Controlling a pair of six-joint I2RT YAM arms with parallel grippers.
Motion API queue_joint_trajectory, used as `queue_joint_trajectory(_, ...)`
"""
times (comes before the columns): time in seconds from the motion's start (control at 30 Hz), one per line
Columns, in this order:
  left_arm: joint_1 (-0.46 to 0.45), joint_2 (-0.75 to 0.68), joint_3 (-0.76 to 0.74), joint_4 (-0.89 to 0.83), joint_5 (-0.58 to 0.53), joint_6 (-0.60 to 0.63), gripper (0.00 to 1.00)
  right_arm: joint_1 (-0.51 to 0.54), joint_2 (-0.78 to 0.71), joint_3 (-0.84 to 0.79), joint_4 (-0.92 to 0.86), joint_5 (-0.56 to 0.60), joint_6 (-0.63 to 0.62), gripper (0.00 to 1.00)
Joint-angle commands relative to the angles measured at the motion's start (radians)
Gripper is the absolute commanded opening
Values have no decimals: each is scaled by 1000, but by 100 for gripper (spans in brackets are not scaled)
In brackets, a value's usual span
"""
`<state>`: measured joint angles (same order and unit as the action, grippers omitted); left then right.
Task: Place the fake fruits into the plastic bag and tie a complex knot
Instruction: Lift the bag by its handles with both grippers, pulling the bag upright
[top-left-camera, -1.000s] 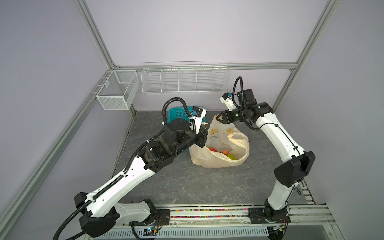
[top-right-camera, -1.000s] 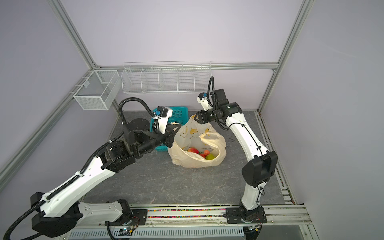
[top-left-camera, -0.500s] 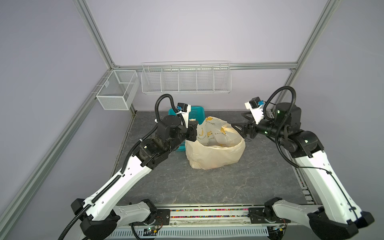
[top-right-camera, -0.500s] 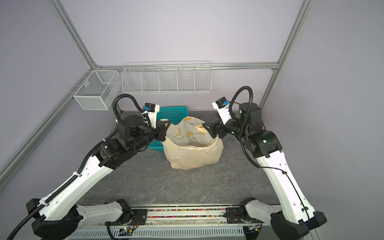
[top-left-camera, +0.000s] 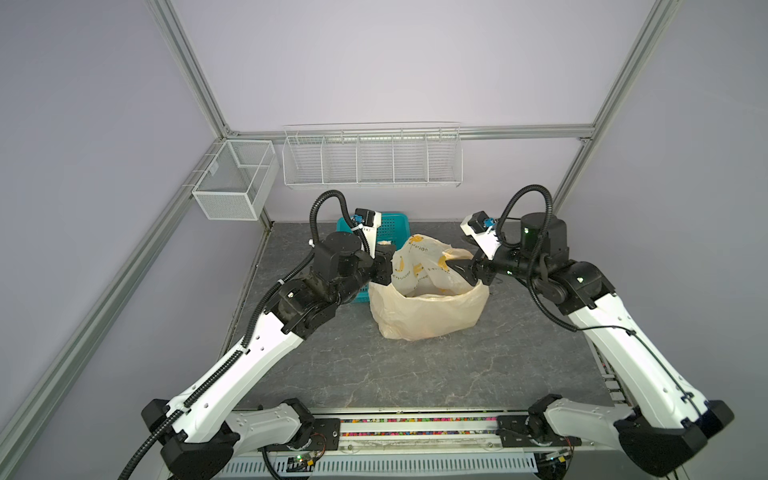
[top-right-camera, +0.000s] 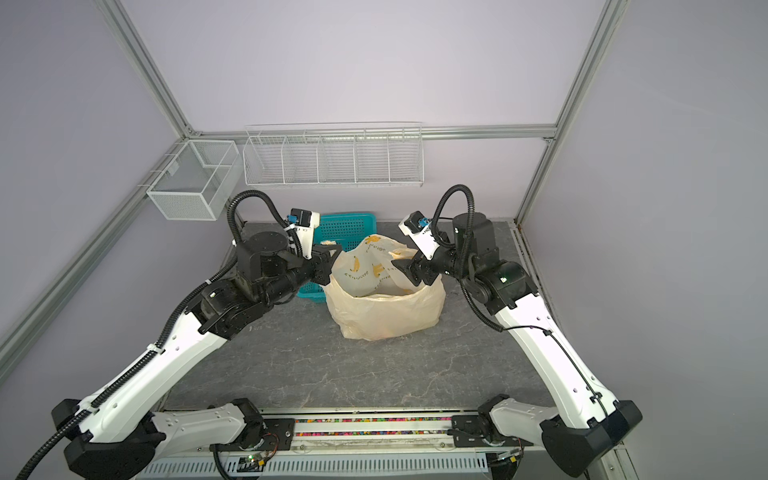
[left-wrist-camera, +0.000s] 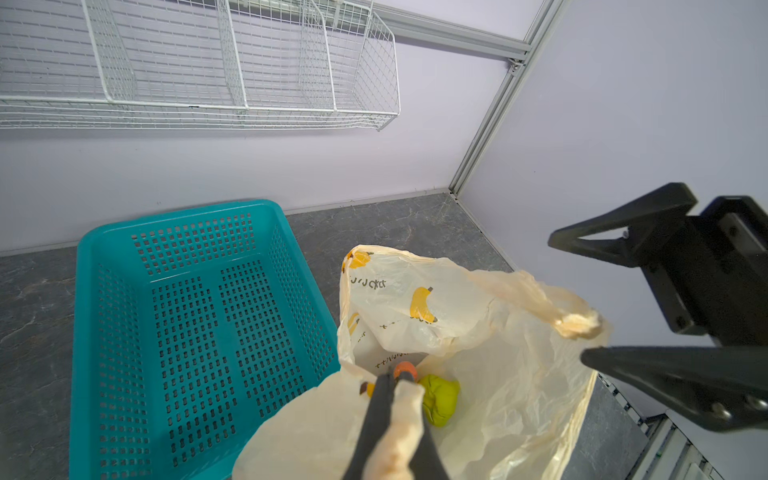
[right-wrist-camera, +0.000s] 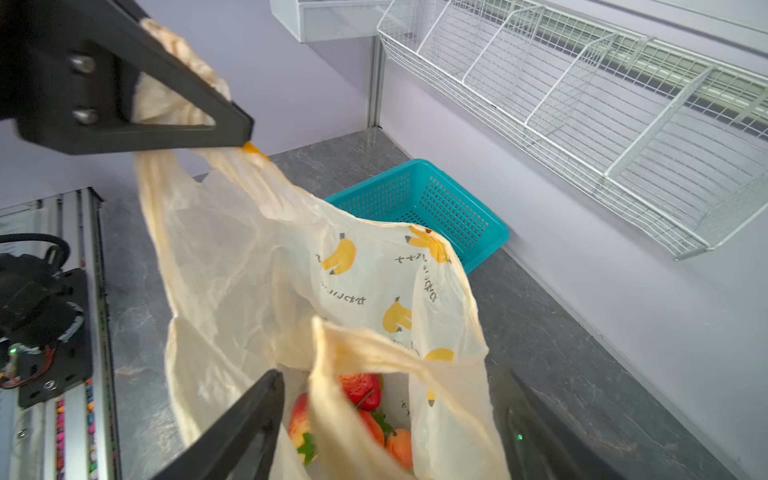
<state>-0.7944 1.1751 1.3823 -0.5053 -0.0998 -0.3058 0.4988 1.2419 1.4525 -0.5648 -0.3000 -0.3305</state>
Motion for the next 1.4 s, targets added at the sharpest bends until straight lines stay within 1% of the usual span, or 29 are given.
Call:
queue_joint_trajectory(0.0,4,-13,-11,18,15,-6,0,20,47,43,52,106,-71,72)
queue_joint_trajectory(0.03,4,-12,-11,20,16,-4,0,28,58,49,61,117,-70,64)
queue_joint_trajectory(0.07,4,-11,-11,19,17,-3,0,34,66,53,76,118,-59,51)
queue_joint_trajectory(0.1,4,-10,-9,18,11,-3,0,38,72,55,93,103,-44,41)
queue_joint_trajectory(0.17,6,-10,-6,15,10,-1,0,41,66,56,114,68,-1,29)
queue_joint_trajectory(0.2,7,-11,1,9,10,2,0,40,54,55,119,85,31,22)
queue_joint_trajectory(0.3,21,-32,18,-24,29,9,0,18,-22,49,116,212,147,7)
queue_joint_trajectory(0.37,63,-65,9,-29,83,-6,0,-21,-80,32,118,232,227,6)
queue_joint_trajectory(0.43,125,-103,-17,-8,165,-33,0,-61,-116,17,114,242,304,7)
queue_joint_trajectory(0.5,156,-117,-37,9,215,-45,0,-73,-119,9,100,268,340,6)
queue_joint_trajectory(0.6,161,-110,-41,11,243,-46,0,-79,-96,9,65,309,366,7)
queue_joint_trajectory(0.7,161,-103,-64,46,288,-54,0,-83,-81,-7,66,352,385,7)
queue_joint_trajectory(0.8,161,-92,-84,68,299,-60,0,-84,-76,-36,83,378,393,8)
queue_joint_trajectory(0.9,160,-80,-100,101,346,-89,0,-87,-65,-26,57,425,379,17)
queue_joint_trajectory(0.93,161,-79,-106,109,355,-100,0,-87,-63,-13,48,437,367,23)
queue_joint_trajectory(1.0,160,-78,-114,115,358,-110,0,-85,-62,25,22,453,344,40)
queue_joint_trajectory(1.07,161,-78,-116,112,350,-110,0,-68,-61,75,-5,448,312,52)
queue_joint_trajectory(1.13,161,-78,-114,106,342,-110,0,-25,-52,131,-29,459,267,60)
queue_joint_trajectory(1.2,160,-77,-113,105,338,-113,0,41,-54,168,-21,448,210,67)
queue_joint_trajectory(1.3,160,-76,-109,100,332,-113,0,152,-72,166,32,436,127,78)
queue_joint_trajectory(1.37,161,-73,-105,93,319,-118,0,215,-72,160,46,414,83,83)
